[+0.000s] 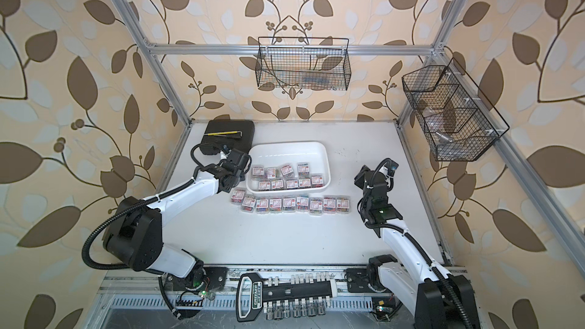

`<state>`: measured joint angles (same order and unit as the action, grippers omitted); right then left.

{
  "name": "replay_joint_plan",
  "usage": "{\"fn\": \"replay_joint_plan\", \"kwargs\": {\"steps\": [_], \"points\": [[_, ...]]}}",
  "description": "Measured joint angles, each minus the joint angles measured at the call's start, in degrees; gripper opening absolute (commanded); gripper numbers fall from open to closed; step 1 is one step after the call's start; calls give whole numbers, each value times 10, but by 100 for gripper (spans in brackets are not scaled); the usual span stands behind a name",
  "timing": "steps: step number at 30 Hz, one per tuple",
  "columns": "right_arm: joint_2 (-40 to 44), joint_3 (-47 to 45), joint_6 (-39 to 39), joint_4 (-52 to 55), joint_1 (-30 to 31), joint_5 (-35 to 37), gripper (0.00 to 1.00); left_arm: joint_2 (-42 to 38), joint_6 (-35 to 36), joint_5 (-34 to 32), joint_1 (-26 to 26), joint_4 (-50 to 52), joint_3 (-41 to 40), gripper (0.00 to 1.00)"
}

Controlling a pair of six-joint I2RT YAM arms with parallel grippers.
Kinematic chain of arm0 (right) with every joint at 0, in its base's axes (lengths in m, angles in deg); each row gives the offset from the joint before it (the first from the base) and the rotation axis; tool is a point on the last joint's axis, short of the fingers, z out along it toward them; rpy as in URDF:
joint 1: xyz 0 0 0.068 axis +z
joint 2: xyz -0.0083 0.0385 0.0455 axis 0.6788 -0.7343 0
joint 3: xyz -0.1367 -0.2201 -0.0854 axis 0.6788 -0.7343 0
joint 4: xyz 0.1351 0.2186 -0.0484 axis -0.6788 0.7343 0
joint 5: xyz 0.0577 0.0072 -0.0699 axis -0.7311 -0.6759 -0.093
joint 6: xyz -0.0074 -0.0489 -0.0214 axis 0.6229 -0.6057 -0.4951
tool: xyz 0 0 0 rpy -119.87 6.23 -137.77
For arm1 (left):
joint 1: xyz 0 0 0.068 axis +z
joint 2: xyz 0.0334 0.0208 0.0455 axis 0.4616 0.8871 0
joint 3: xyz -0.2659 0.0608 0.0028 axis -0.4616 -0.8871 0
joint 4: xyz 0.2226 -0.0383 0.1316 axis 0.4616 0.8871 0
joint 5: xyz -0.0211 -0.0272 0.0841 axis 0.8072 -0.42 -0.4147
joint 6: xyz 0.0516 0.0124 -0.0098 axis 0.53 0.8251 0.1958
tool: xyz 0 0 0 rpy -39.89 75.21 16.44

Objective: Take the paper clips out of the storage box
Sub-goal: Place the boxed paper clips at the center of the board.

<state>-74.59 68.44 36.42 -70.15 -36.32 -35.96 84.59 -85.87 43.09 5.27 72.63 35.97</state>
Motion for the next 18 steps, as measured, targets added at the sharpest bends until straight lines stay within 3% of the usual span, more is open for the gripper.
{"fn": "replay_joint_plan", "kwargs": {"steps": [5,18], "points": [[-9,-35,5,-23,-28,8,59,-33,-38,-3,34,24,-54,41],[-42,-47,13,-63,-10,20,59,-80,-88,23,92,32,-98,45]]}}
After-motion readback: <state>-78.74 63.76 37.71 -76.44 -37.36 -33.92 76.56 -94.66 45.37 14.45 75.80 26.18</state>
